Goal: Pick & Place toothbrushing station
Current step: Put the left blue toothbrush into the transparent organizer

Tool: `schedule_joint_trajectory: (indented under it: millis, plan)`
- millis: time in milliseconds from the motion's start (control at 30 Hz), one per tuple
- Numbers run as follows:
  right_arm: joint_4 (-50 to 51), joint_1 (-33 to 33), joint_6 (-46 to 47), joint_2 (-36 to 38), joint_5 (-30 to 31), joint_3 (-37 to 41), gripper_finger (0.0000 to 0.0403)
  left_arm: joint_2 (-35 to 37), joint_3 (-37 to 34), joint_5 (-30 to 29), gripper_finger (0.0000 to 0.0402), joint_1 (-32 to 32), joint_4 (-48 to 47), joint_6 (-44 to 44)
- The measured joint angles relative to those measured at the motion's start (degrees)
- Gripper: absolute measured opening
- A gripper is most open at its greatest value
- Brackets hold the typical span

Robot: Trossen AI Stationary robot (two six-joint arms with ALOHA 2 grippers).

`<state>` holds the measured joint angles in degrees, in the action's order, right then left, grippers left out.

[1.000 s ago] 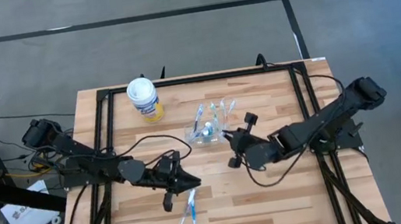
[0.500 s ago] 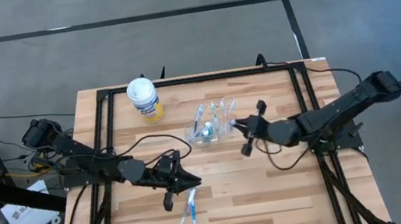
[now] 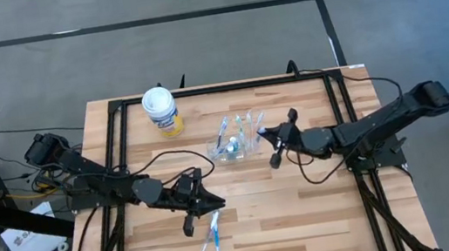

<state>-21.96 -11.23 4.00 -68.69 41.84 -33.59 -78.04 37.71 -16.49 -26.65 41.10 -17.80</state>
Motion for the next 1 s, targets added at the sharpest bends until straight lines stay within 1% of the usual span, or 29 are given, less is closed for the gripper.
schedule_joint_trajectory:
  millis: [100, 500, 600, 733, 1000]
  plan:
    - [-0.6, 1.1, -0.1, -1.0, -1.7, -0.1, 0.0006, 0.0, 0.0, 0.0, 0.0044, 0.0, 0.0, 0.0]
    - [-1.1, 3.6, 0.5, -1.3, -4.5, 0.2, 0.0007, 0.0, 0.0, 0.0, 0.004, 0.0, -0.2, 0.0]
    - [-1.5, 4.1, 0.6, -3.0, -4.8, 0.4, 0.0005, 0.0, 0.0, 0.0, 0.004, 0.0, -0.2, 0.0]
    - [-5.5, 5.1, 0.6, -7.1, -7.5, 0.3, 0.0008, 0.0, 0.0, 0.0, 0.004, 0.0, -0.2, 0.0]
    - [-10.3, 6.5, 1.5, -13.8, -9.3, 0.3, 0.0008, 0.0, 0.0, 0.0, 0.004, 0.0, -0.2, 0.0]
